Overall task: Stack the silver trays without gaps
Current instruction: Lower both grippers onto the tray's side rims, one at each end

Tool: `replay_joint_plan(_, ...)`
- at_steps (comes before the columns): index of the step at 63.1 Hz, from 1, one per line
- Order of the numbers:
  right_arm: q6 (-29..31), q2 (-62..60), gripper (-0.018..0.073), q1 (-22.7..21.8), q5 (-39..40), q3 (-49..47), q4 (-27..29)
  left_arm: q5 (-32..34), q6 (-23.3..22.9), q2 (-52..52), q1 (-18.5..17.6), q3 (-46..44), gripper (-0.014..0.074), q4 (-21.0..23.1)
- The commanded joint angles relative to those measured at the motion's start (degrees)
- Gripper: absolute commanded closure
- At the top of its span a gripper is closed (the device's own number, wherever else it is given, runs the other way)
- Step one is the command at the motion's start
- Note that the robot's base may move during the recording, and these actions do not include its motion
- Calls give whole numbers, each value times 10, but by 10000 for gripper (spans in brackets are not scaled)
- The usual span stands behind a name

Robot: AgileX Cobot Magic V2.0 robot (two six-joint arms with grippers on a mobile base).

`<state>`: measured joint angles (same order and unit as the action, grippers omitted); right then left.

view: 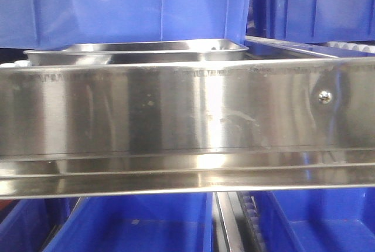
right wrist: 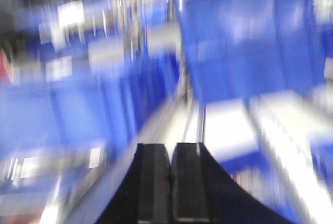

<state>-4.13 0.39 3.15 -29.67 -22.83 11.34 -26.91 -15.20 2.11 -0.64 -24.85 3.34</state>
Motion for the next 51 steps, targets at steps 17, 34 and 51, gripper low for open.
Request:
replay_joint_plan(17, 2, 131, 638, 58, -29, -74, 113, -73, 26, 121, -4, -61, 604, 114)
replay_joint_plan(34, 13, 205, 638, 69, 32, -81, 130, -78, 27, 129, -4, -61, 604, 65)
replay_joint_plan(51, 68, 299, 638, 69, -74, -112, 128, -161, 99, 154, -4, -81, 604, 84)
